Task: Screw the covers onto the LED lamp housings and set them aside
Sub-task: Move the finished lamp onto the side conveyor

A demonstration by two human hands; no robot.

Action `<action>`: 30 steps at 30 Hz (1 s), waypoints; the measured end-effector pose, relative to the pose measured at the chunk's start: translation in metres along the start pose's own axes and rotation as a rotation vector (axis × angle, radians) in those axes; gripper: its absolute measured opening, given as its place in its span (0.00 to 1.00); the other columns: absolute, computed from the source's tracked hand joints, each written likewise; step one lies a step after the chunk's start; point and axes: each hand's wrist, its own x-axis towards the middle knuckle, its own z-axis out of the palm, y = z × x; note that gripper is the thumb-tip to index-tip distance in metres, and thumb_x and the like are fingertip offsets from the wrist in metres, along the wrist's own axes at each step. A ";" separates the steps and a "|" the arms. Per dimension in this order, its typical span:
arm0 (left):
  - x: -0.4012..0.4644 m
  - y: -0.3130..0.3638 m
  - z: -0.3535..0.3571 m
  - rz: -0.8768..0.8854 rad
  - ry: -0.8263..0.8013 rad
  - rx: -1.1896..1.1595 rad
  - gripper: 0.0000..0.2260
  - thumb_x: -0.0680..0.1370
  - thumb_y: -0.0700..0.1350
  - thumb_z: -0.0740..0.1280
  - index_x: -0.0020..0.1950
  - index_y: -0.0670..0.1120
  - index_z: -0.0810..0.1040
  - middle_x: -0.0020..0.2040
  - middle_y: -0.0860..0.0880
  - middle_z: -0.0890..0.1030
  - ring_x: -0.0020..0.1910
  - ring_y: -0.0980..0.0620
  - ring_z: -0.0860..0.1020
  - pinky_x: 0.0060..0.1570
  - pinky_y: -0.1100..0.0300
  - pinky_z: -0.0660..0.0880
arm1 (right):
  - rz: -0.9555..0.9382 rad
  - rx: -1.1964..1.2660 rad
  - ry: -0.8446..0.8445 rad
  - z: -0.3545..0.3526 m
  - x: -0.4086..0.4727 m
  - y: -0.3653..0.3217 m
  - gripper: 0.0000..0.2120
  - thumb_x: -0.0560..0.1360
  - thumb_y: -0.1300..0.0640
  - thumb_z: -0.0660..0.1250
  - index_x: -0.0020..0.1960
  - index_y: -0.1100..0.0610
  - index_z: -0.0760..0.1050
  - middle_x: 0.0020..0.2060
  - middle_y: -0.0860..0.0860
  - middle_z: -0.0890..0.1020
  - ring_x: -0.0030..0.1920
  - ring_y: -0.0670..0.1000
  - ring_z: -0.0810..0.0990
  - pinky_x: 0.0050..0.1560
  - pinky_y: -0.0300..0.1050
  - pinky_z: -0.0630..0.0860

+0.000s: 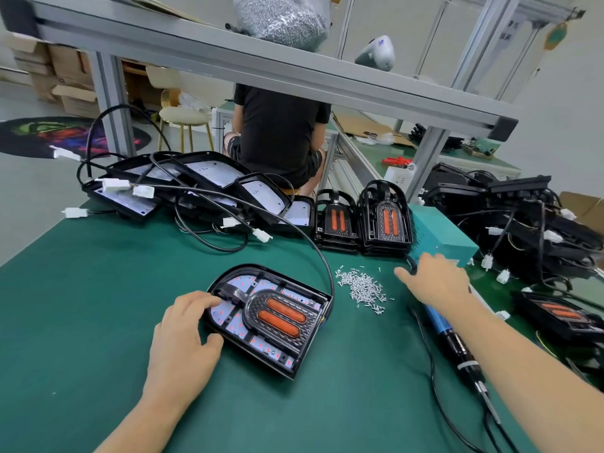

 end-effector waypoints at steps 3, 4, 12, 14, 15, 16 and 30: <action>0.000 0.000 -0.001 -0.008 -0.010 0.006 0.22 0.67 0.29 0.68 0.56 0.48 0.78 0.58 0.56 0.74 0.53 0.54 0.70 0.59 0.51 0.67 | -0.214 0.327 -0.023 -0.015 0.001 -0.033 0.27 0.79 0.41 0.61 0.71 0.57 0.68 0.66 0.56 0.75 0.63 0.56 0.76 0.58 0.49 0.73; 0.000 0.000 -0.001 -0.010 -0.017 0.003 0.22 0.67 0.29 0.68 0.56 0.48 0.78 0.58 0.56 0.74 0.53 0.54 0.71 0.59 0.50 0.68 | -0.272 0.422 -0.061 -0.019 0.001 -0.045 0.28 0.79 0.42 0.62 0.73 0.56 0.66 0.67 0.55 0.75 0.63 0.55 0.76 0.60 0.49 0.72; -0.001 0.001 -0.005 -0.056 -0.016 -0.119 0.18 0.70 0.32 0.67 0.56 0.50 0.78 0.58 0.59 0.74 0.55 0.52 0.74 0.63 0.51 0.67 | -0.308 0.845 -0.476 -0.016 0.003 -0.127 0.44 0.73 0.30 0.62 0.80 0.49 0.49 0.77 0.52 0.60 0.74 0.56 0.63 0.70 0.52 0.62; -0.001 0.002 -0.006 -0.058 -0.033 -0.144 0.16 0.73 0.36 0.66 0.56 0.53 0.77 0.58 0.61 0.73 0.57 0.55 0.73 0.65 0.51 0.65 | -0.263 0.873 -0.527 -0.011 0.005 -0.139 0.46 0.72 0.29 0.62 0.80 0.51 0.48 0.78 0.52 0.58 0.76 0.56 0.61 0.71 0.54 0.61; -0.002 0.002 -0.006 -0.052 -0.042 -0.145 0.15 0.73 0.38 0.67 0.55 0.54 0.76 0.59 0.62 0.72 0.58 0.56 0.72 0.66 0.52 0.65 | -0.250 0.886 -0.543 -0.008 0.006 -0.144 0.47 0.72 0.29 0.62 0.80 0.52 0.48 0.78 0.52 0.57 0.76 0.56 0.60 0.72 0.54 0.60; -0.002 0.001 -0.005 -0.045 -0.048 -0.138 0.14 0.74 0.40 0.68 0.55 0.55 0.75 0.59 0.63 0.71 0.58 0.56 0.72 0.66 0.52 0.65 | -0.248 0.898 -0.555 -0.006 0.006 -0.149 0.47 0.72 0.30 0.62 0.80 0.53 0.48 0.78 0.52 0.57 0.76 0.56 0.60 0.72 0.55 0.60; 0.000 0.002 0.001 -0.025 -0.020 -0.031 0.16 0.72 0.47 0.71 0.59 0.54 0.75 0.60 0.66 0.65 0.49 0.60 0.67 0.61 0.57 0.65 | -0.740 0.638 -0.710 -0.034 -0.010 -0.169 0.47 0.66 0.36 0.74 0.77 0.45 0.56 0.55 0.45 0.77 0.50 0.47 0.77 0.57 0.44 0.71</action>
